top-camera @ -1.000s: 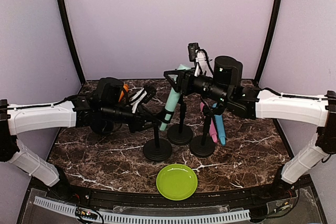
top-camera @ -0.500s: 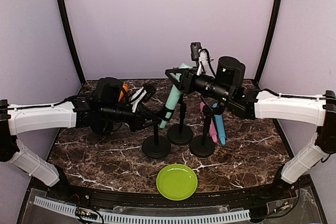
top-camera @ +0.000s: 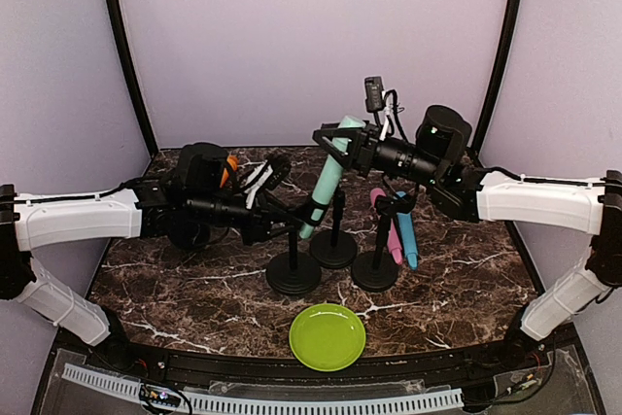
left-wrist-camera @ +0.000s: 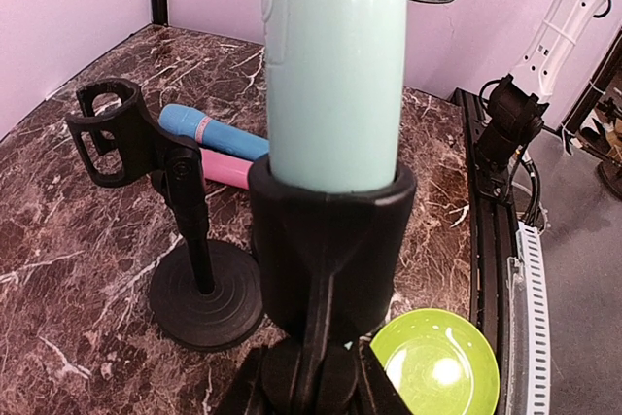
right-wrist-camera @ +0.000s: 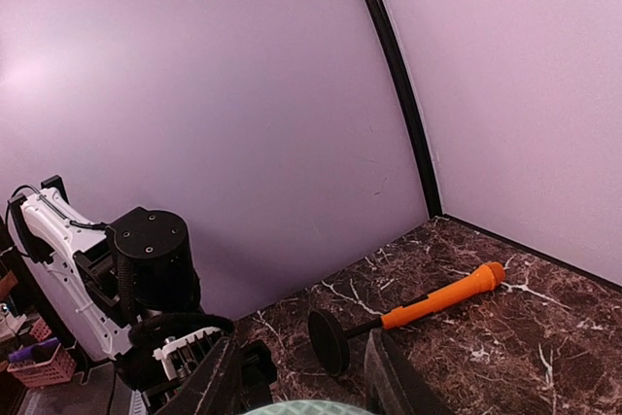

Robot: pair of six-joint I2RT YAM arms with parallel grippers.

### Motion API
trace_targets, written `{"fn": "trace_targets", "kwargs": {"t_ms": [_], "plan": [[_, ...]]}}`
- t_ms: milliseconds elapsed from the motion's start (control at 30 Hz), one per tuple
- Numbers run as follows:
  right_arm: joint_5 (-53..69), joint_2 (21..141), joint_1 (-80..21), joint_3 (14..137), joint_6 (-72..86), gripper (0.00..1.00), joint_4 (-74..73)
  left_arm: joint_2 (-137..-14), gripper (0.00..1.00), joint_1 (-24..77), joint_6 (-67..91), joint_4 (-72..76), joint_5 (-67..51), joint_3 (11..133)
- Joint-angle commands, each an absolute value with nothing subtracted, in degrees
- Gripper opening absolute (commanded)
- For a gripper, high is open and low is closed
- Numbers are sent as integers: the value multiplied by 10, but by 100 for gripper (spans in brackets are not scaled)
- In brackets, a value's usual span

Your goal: Remove the microphone from the stand

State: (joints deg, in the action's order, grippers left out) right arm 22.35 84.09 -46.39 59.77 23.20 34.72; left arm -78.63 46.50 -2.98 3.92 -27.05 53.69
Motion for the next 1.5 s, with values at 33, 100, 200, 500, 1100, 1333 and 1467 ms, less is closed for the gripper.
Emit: {"fn": "trace_targets", "kwargs": {"t_ms": [33, 100, 200, 500, 1100, 1333, 1467], "plan": [[209, 821, -449, 593, 226, 0, 364, -761, 0, 465, -51, 81, -293, 532], [191, 819, -449, 592, 228, 0, 358, -761, 0, 464, -51, 81, -286, 532], [147, 815, -449, 596, 233, 0, 337, -762, 0, 464, -51, 82, -271, 532], [13, 811, -450, 620, 256, 0, 261, -766, 0, 465, -52, 78, -243, 533], [47, 809, -448, 617, 235, 0, 260, -769, 0, 465, -57, 82, -253, 530], [171, 798, -435, 597, 220, 0, 308, -769, 0, 464, -60, 89, -274, 527], [225, 799, -430, 592, 221, 0, 329, -768, 0, 464, -60, 89, -278, 527]]}}
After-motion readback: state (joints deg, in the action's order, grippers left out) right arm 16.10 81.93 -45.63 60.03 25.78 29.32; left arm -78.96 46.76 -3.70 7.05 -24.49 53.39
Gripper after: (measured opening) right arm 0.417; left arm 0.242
